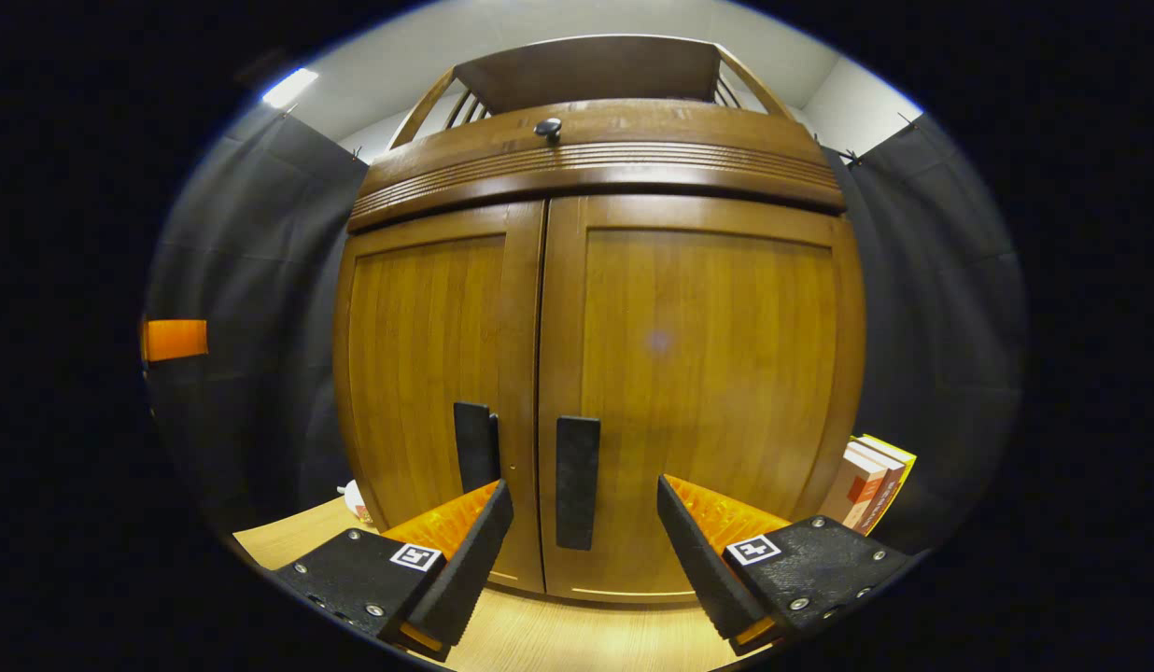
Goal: Open the right door of the double-door shoe cabinet with the right hand, and open the left door with the left hand.
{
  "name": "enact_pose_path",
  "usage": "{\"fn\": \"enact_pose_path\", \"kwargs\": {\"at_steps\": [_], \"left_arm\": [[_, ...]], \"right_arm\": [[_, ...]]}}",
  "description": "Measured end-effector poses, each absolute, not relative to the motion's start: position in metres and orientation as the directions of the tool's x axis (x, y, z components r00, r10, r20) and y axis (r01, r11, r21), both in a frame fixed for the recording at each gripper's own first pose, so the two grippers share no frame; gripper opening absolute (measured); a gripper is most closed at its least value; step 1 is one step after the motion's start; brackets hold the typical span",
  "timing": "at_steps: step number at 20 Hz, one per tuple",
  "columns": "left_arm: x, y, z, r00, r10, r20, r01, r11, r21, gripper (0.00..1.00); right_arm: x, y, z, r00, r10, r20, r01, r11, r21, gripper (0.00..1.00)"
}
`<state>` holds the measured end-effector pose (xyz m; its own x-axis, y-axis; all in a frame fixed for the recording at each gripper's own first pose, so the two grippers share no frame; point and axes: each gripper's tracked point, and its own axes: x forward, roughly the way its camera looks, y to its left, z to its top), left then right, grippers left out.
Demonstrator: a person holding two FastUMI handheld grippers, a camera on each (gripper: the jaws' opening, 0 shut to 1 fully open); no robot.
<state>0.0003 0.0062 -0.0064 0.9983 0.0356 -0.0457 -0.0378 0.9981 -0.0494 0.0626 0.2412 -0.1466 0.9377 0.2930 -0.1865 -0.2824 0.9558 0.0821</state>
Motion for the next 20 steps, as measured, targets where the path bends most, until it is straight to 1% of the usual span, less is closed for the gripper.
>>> {"fn": "enact_pose_path", "kwargs": {"at_steps": [2,3,4,5,6,7,8,10,11,12,13,14,15,16,17,18,19,20], "left_arm": [[-0.002,0.009,-0.005,0.999,0.04,-0.037,-0.042,0.998,-0.049,0.96],[-0.004,0.01,-0.004,0.999,0.042,-0.034,-0.044,0.998,-0.047,0.99],[-0.008,0.011,-0.005,0.999,0.043,-0.031,-0.044,0.998,-0.045,0.94],[-0.009,0.011,-0.005,0.999,0.043,-0.03,-0.045,0.998,-0.044,0.96],[-0.01,0.011,-0.006,0.999,0.042,-0.03,-0.043,0.998,-0.043,0.99],[-0.009,0.011,-0.005,0.999,0.042,-0.031,-0.043,0.998,-0.044,0.99],[-0.008,0.011,-0.005,0.999,0.04,-0.031,-0.041,0.998,-0.044,0.96],[-0.007,0.01,-0.006,0.999,0.033,-0.033,-0.035,0.998,-0.046,0.96],[-0.007,0.01,-0.006,0.999,0.03,-0.034,-0.032,0.998,-0.046,0.96],[-0.008,0.009,-0.006,0.999,0.027,-0.035,-0.028,0.999,-0.046,0.94],[-0.008,0.007,-0.007,0.999,0.022,-0.035,-0.024,0.999,-0.047,0.94],[-0.01,0.006,-0.007,0.999,0.017,-0.036,-0.019,0.999,-0.047,0.94],[-0.01,0.005,-0.007,0.999,0.014,-0.036,-0.016,0.999,-0.047,0.94],[-0.01,0.005,-0.007,0.999,0.013,-0.037,-0.015,0.999,-0.047,0.94],[-0.01,0.005,-0.007,0.999,0.013,-0.037,-0.015,0.999,-0.047,0.94],[-0.011,0.004,-0.007,0.999,0.014,-0.038,-0.016,0.999,-0.045,0.94],[-0.011,0.004,-0.008,0.999,0.016,-0.039,-0.018,0.999,-0.045,0.94],[-0.011,0.004,-0.008,0.999,0.016,-0.042,-0.018,0.999,-0.045,0.94]], "right_arm": [[0.075,0.244,-0.158,0.941,0.275,-0.197,-0.264,0.961,0.082,0.99],[0.082,0.244,-0.163,0.946,0.259,-0.197,-0.248,0.965,0.081,0.97],[0.089,0.242,-0.167,0.95,0.245,-0.195,-0.234,0.969,0.08,0.89],[0.095,0.241,-0.171,0.952,0.236,-0.196,-0.224,0.971,0.081,0.91],[0.099,0.241,-0.176,0.951,0.231,-0.203,-0.217,0.972,0.089,0.81],[0.103,0.244,-0.179,0.949,0.236,-0.208,-0.219,0.97,0.102,0.83],[0.107,0.247,-0.18,0.948,0.242,-0.208,-0.222,0.969,0.112,0.75],[0.113,0.25,-0.178,0.95,0.24,-0.201,-0.22,0.969,0.117,0.7],[0.115,0.25,-0.18,0.951,0.236,-0.199,-0.217,0.97,0.114,0.71],[0.117,0.25,-0.181,0.952,0.232,-0.199,-0.213,0.971,0.112,0.57],[0.117,0.251,-0.182,0.952,0.233,-0.199,-0.214,0.97,0.112,0.52],[0.118,0.253,-0.184,0.95,0.237,-0.202,-0.217,0.969,0.116,0.6],[0.118,0.254,-0.184,0.949,0.241,-0.203,-0.22,0.968,0.12,0.5],[0.119,0.256,-0.185,0.948,0.245,-0.204,-0.223,0.967,0.124,0.48],[0.119,0.257,-0.185,0.947,0.249,-0.205,-0.227,0.966,0.126,0.37],[0.118,0.257,-0.185,0.947,0.248,-0.204,-0.226,0.966,0.124,0.45],[0.118,0.256,-0.185,0.946,0.25,-0.206,-0.228,0.966,0.123,0.36],[0.118,0.256,-0.186,0.945,0.254,-0.206,-0.232,0.965,0.126,0.41]]}}
